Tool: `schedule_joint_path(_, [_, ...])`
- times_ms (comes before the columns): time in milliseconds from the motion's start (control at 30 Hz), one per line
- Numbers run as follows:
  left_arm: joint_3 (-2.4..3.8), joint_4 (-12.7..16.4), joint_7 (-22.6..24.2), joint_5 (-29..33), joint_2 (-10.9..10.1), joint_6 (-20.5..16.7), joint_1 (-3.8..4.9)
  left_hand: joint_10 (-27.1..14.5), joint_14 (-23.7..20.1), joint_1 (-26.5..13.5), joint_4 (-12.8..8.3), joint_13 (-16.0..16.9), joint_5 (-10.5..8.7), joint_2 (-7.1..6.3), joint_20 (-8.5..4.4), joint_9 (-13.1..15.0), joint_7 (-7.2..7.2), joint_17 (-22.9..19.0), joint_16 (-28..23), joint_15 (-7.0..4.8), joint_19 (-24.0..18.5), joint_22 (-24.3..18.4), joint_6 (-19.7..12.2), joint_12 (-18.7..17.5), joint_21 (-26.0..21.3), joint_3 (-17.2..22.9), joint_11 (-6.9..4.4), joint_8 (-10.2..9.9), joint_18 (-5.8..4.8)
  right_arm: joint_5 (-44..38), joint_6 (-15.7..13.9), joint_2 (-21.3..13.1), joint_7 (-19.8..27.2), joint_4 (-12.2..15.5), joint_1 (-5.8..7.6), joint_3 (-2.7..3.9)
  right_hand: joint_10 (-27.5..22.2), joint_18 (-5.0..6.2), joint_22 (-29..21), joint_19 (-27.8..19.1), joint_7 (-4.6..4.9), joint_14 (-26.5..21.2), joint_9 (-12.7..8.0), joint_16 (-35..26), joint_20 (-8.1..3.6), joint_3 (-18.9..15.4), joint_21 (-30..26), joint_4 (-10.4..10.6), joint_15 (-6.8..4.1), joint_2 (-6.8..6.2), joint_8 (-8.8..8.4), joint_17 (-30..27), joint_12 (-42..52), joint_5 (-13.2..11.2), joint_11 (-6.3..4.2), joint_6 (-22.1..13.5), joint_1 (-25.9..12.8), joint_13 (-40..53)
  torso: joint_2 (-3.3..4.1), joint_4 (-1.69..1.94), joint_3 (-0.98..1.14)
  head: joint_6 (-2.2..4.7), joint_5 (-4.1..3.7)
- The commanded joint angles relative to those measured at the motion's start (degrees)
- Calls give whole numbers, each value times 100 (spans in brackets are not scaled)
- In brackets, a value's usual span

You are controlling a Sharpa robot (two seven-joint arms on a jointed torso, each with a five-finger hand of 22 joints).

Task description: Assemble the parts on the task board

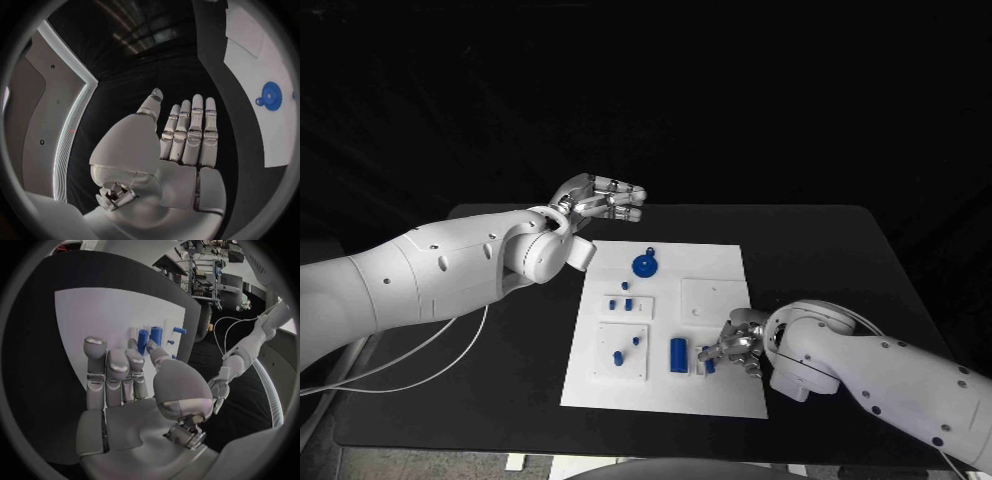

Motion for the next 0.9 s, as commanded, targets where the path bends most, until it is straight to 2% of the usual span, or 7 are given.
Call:
schedule_joint_path(33, [3, 11, 37, -19, 2, 79, 3, -3, -17, -20, 23, 2, -17, 52, 23, -3, 10, 5, -6, 18, -17, -7, -11, -9, -25, -3, 8, -19, 17, -180, 87, 55, -54, -70, -18, -9, 6, -60, 377, 231, -2, 7, -9, 12, 19, -26, -5, 10, -6, 50, -22, 6, -18, -36, 19, 32, -2, -8, 0, -4, 0, -10, 9])
schedule_joint_path(367, [3, 12, 36, -19, 0, 84, 3, -3, -17, -20, 23, 2, -17, 52, 23, -3, 10, 5, -6, 18, -17, -7, -11, -9, -25, -3, 8, -19, 17, -493, -40, 198, 47, -172, -54, -20, 10, -60, 377, 233, -7, 8, -15, 15, 15, -49, -2, 15, -10, 52, -21, 13, -12, -44, 14, 47, 15, -3, 0, -5, 4, -10, 28])
schedule_joint_path(767, [3, 11, 24, -19, -4, 89, 3, -3, -20, -16, 26, 2, -17, 51, 23, -4, 11, 5, -7, 19, -18, -7, -14, -9, -28, -14, 9, -20, 17, -563, 32, 266, 111, -203, -87, -25, 8, -58, 374, 231, -9, 9, -21, 16, 12, -56, -12, 3, -12, 51, -21, 17, -15, -42, 12, 50, 35, -2, -1, -5, -1, -3, 40])
schedule_joint_path(900, [3, 12, 21, -19, -7, 88, 3, -3, -20, -16, 26, 2, -17, 51, 23, -4, 11, 5, -7, 19, -18, -7, -14, -9, -28, -14, 9, -20, 17, -565, 20, 260, 126, -208, -91, -28, 0, -57, 372, 229, 0, 3, -28, -2, 10, -105, -21, 22, -14, 10, -21, 7, -25, -81, 18, 41, -3, -4, 0, -2, -2, -8, 35])
